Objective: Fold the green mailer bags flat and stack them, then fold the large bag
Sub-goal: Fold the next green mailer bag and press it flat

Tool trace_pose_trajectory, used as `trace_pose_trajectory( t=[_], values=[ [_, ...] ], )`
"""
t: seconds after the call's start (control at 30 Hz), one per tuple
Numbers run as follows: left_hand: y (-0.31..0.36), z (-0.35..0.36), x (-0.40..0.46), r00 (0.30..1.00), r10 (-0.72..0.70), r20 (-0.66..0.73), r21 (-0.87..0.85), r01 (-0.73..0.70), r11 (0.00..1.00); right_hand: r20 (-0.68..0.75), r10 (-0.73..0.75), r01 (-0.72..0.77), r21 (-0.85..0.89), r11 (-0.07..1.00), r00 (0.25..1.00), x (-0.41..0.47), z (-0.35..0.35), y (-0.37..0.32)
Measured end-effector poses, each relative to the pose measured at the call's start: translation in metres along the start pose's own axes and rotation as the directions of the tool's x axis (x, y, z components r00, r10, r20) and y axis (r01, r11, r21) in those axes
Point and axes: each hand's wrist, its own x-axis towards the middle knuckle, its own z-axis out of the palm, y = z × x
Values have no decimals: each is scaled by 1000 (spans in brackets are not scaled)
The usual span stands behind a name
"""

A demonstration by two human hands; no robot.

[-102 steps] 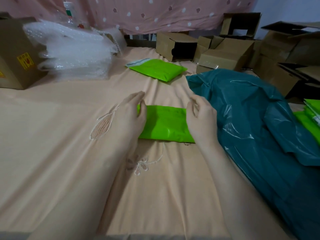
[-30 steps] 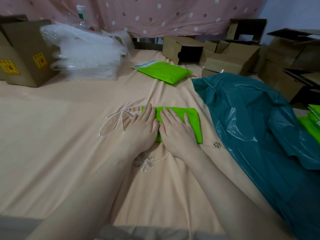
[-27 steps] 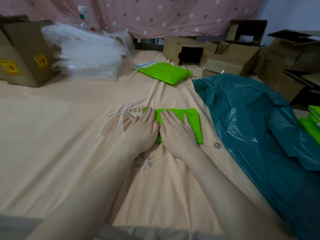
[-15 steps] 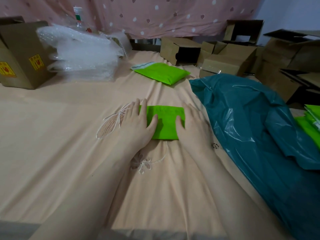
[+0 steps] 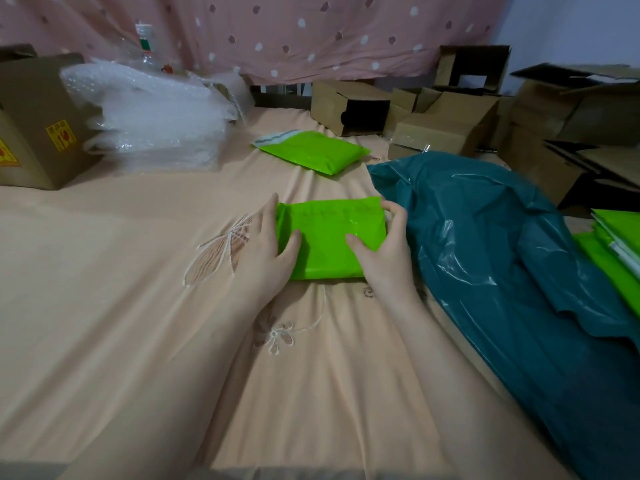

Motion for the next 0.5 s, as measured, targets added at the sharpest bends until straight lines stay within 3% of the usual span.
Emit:
trace_pose_trajectory(
  t=[0.07,0.2,0.3,0.4,0.5],
  values=[
    [1,-1,2,995,-62,-76,-72,57,996,-20,-26,27,79,997,999,0,-2,-5],
    [11,-2,10,962,-267,-52,-288,241,927,-118,-38,63,216,974,992,5,-13,-18],
    [28,-3,14,912,-400,94,-532,386,754,-188,-32,81,263,961,982,7,-23,-27],
    [46,-2,16,886,-376,270,-725,445,526,-239,-19,83,261,962,971,6,-39,-32],
    [68,1,18,900,-317,298,-778,422,466,-256,-16,86,262,961,967,3,-57,-35]
  ],
)
